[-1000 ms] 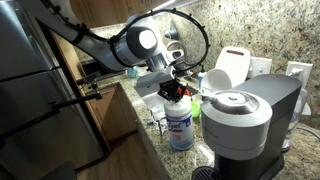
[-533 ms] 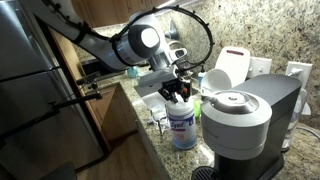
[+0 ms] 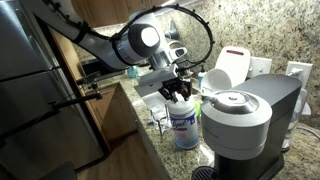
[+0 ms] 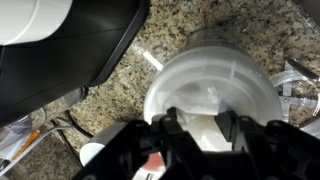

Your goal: Place the Lysol wipe on top of the Lysol container

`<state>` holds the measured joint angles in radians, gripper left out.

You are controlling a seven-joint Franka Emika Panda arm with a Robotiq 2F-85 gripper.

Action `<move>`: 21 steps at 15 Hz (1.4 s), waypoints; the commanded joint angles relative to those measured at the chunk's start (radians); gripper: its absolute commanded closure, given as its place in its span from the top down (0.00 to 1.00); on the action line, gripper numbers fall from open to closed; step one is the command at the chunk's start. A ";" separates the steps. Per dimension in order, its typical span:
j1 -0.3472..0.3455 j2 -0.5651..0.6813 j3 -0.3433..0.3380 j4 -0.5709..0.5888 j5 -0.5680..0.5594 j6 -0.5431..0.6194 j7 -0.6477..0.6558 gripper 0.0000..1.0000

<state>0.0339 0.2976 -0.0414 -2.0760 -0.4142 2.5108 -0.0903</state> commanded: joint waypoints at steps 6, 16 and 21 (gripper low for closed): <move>-0.027 -0.020 0.021 0.013 0.081 -0.038 -0.089 0.72; -0.065 0.008 0.076 0.070 0.295 -0.168 -0.311 0.72; -0.060 0.001 0.059 0.082 0.262 -0.200 -0.280 0.72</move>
<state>-0.0210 0.2978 0.0197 -2.0211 -0.1429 2.3632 -0.3720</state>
